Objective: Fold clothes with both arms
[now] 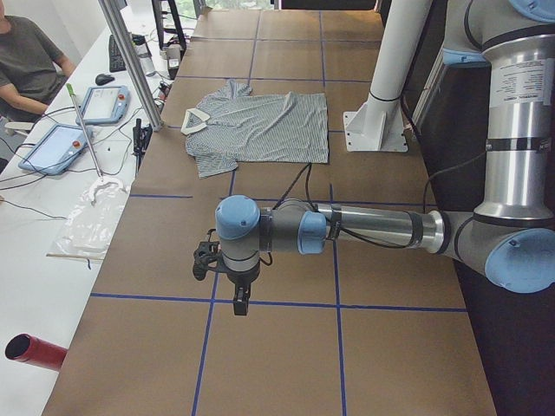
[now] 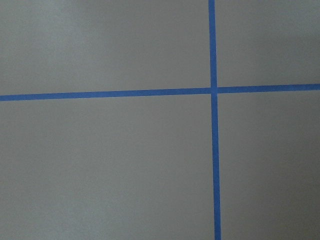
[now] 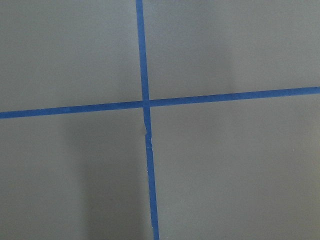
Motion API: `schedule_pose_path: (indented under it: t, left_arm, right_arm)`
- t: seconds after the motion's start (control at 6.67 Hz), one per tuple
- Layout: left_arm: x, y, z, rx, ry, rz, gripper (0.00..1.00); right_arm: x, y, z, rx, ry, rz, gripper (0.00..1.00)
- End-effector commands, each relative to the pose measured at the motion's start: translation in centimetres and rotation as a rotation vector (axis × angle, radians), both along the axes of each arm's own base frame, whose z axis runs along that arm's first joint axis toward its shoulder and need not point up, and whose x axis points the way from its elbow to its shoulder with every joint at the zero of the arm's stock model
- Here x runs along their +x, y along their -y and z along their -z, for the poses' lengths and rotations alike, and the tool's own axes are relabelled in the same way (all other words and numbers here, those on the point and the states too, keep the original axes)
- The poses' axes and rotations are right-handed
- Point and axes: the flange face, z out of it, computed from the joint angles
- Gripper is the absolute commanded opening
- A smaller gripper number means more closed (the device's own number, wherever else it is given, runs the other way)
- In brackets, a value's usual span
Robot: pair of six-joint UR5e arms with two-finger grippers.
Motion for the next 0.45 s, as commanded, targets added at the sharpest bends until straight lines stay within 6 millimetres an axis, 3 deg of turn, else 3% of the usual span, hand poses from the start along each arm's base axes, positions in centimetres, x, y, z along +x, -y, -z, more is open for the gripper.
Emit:
schedule_pose_path:
  t: [0.0,0.15,0.3]
  left_arm:
    - [0.0,-0.1,0.0,0.000,-0.001,0.001,1.00]
    - [0.1,0.1,0.5,0.011,-0.001,0.000,1.00]
    - [0.1,2.1,3.8,0.077,0.010,0.001,1.00]
  right_arm:
    - [0.0,0.4,0.7,0.005,0.009,-0.008,1.00]
    - [-0.4,0.7,1.7,0.022,0.011,-0.004,1.00]
    - [-2.7,3.3,5.8,0.109,0.011,0.041,1.00]
